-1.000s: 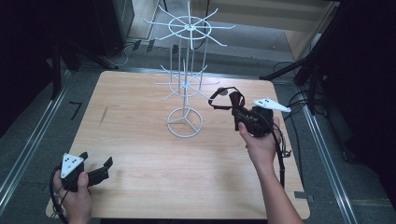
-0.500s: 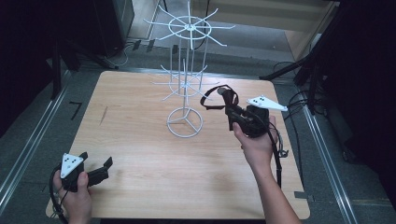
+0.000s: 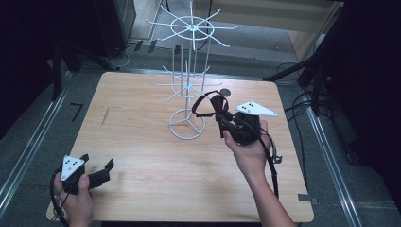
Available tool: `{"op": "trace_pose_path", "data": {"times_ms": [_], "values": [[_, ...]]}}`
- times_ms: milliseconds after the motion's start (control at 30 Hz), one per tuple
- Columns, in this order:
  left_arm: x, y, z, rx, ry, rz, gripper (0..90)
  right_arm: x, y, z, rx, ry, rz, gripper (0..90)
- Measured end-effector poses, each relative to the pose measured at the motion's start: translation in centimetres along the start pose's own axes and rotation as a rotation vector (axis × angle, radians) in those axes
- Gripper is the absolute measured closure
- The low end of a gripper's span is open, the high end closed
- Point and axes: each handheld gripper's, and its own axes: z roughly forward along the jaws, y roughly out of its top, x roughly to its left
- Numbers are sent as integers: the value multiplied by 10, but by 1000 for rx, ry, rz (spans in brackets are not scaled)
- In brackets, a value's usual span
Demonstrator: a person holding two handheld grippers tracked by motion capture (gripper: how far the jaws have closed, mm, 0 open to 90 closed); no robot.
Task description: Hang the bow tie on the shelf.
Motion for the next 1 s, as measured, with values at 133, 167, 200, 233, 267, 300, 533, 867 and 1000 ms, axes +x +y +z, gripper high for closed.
{"op": "trace_pose_path", "data": {"times_ms": [133, 167, 200, 233, 267, 300, 533, 867, 1000], "values": [[0, 0, 0, 0, 0, 0, 72, 7, -4, 7, 18, 3, -15, 726], [0, 0, 0, -1, 0, -2, 72, 9, -5, 8, 20, 4, -19, 726], [0, 0, 0, -1, 0, -2, 72, 10, -7, 10, 23, 3, -22, 726], [0, 0, 0, -1, 0, -2, 72, 10, -7, 10, 23, 3, -22, 726], [0, 0, 0, 0, 1, 0, 72, 12, -8, 12, 25, 3, -23, 726], [0, 0, 0, 0, 1, 1, 72, 13, -10, 13, 28, 3, -26, 726], [0, 0, 0, 1, 2, 2, 72, 22, -20, 25, 59, -20, -75, 726], [-1, 0, 1, 2, 3, 5, 72, 23, -37, 43, 100, -22, -80, 725], [-1, 0, 1, 4, 5, 5, 72, 22, -41, 50, 116, -23, -77, 724]]}}
